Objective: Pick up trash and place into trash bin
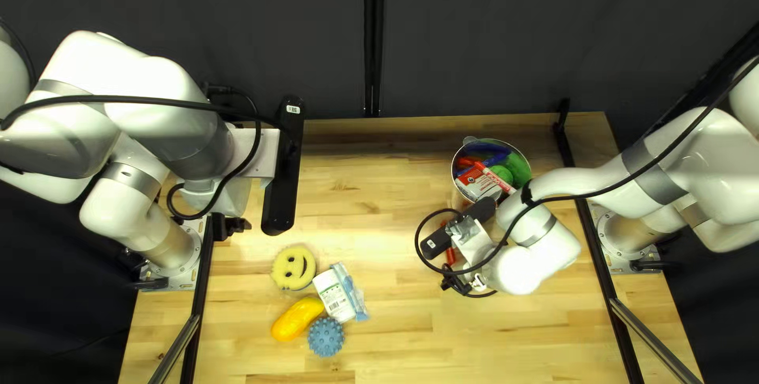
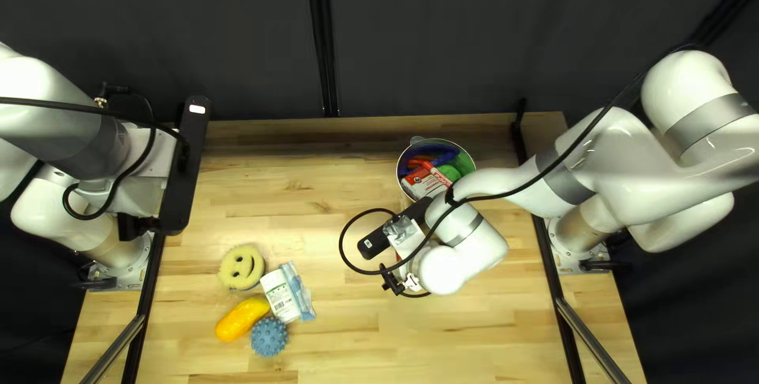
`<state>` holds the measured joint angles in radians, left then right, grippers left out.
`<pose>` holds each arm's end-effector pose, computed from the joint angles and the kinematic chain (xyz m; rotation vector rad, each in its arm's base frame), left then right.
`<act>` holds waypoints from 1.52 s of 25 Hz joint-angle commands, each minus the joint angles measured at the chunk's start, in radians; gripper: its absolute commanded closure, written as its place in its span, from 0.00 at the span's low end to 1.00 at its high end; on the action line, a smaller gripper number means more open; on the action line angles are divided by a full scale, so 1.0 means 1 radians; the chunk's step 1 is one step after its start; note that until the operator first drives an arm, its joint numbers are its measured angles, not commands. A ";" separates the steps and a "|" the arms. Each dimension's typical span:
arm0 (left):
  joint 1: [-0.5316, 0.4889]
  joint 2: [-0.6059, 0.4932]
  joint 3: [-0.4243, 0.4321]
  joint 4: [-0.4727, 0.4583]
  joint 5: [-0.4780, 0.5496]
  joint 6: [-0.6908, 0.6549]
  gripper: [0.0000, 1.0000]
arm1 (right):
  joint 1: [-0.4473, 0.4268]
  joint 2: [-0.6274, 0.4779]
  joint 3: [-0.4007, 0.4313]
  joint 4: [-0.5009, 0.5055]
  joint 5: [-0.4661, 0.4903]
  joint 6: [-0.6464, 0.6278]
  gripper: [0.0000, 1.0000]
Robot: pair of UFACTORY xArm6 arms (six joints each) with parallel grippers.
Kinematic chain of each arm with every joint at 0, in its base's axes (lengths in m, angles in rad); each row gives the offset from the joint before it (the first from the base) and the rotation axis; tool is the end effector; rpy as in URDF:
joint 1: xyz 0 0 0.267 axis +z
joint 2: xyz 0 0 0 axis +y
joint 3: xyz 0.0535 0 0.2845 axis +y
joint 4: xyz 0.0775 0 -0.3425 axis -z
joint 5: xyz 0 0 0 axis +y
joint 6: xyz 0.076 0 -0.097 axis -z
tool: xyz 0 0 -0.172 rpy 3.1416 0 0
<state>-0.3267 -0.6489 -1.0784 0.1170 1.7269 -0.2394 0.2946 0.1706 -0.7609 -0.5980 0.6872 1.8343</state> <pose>0.2687 -0.0568 0.3888 -3.0285 0.1046 -0.0495 0.4219 0.0622 0.0326 2.4757 -1.4405 0.3820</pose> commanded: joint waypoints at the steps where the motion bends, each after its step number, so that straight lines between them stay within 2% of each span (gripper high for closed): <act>1: 0.000 0.000 0.000 0.000 0.000 0.000 0.00 | -0.018 0.039 -0.020 -0.027 -0.023 0.047 0.00; 21: 0.000 0.000 0.000 0.000 0.000 0.000 0.00 | -0.037 0.011 0.017 -0.032 -0.040 0.083 0.02; 23: 0.000 0.000 0.000 0.000 0.000 0.000 0.00 | -0.018 0.003 -0.007 -0.015 -0.007 0.070 0.02; 26: 0.000 0.000 0.000 0.000 0.000 0.000 0.00 | 0.014 0.033 -0.097 0.016 0.064 0.025 0.00; 29: 0.000 0.000 0.000 0.000 0.000 0.000 0.00 | 0.044 0.122 -0.248 0.047 0.144 -0.051 0.00; 32: 0.000 0.000 0.000 0.000 0.000 0.000 0.00 | 0.058 0.189 -0.346 0.063 0.187 -0.109 0.00; 35: 0.000 0.000 0.000 0.000 0.000 0.000 0.00 | 0.068 0.211 -0.383 0.071 0.215 -0.149 0.00; 38: 0.000 0.000 0.000 0.000 0.000 0.000 0.00 | 0.078 0.179 -0.352 0.064 0.221 -0.160 0.00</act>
<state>-0.3267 -0.6489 -1.0784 0.1170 1.7269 -0.2394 0.3645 0.3686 -1.1297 -0.5299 0.9001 1.6863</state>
